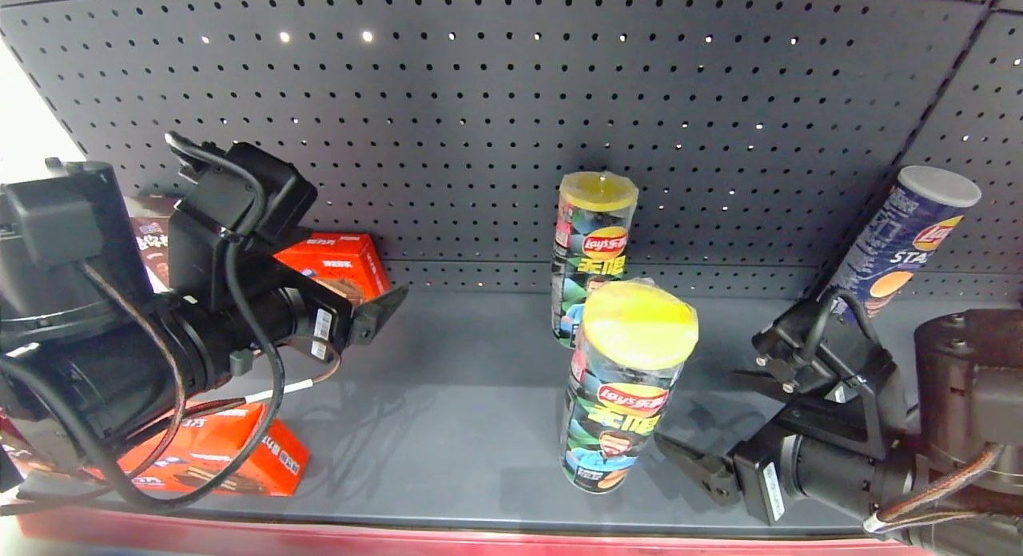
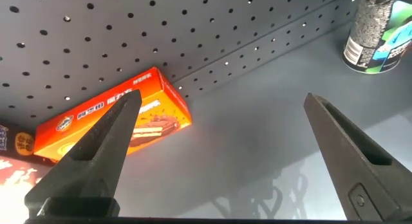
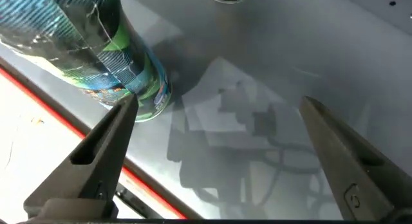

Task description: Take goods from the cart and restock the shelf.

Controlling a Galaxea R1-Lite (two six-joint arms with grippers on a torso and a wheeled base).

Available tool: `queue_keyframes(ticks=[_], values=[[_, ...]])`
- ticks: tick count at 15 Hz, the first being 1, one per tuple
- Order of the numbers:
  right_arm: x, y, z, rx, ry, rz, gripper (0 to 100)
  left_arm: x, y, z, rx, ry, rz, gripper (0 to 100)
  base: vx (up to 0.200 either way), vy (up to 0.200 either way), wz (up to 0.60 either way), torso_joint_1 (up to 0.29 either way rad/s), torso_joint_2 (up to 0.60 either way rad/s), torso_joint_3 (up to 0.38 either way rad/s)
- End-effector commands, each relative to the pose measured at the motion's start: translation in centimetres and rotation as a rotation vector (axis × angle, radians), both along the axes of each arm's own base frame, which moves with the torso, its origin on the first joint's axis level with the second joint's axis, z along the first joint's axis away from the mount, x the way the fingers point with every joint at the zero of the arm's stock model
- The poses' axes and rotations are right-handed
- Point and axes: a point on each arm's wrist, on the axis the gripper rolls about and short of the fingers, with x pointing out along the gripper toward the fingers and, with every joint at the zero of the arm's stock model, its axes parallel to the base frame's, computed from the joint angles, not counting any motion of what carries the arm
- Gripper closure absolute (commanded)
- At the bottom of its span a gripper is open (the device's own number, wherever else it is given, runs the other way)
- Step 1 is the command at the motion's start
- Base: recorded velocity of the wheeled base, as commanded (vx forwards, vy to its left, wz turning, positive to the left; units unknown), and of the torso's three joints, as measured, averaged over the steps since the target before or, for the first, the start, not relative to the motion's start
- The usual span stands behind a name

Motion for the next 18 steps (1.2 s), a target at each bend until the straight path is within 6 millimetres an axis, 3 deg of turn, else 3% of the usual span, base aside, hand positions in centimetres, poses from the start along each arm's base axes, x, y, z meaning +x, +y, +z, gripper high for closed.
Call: queue_keyframes(ticks=[1,18], values=[[0.2,0.2,-0.5,-0.013,0.011,0.000,0,0.1,0.0,-0.1,0.002,0.004,-0.001,0,0.000,0.000,0.00,0.000,0.00,0.000],[0.5,1.0,-0.9,-0.024,0.026,0.022,0,0.0,0.0,-0.3,0.000,0.001,-0.001,0,0.000,0.000,0.00,0.000,0.00,0.000]])
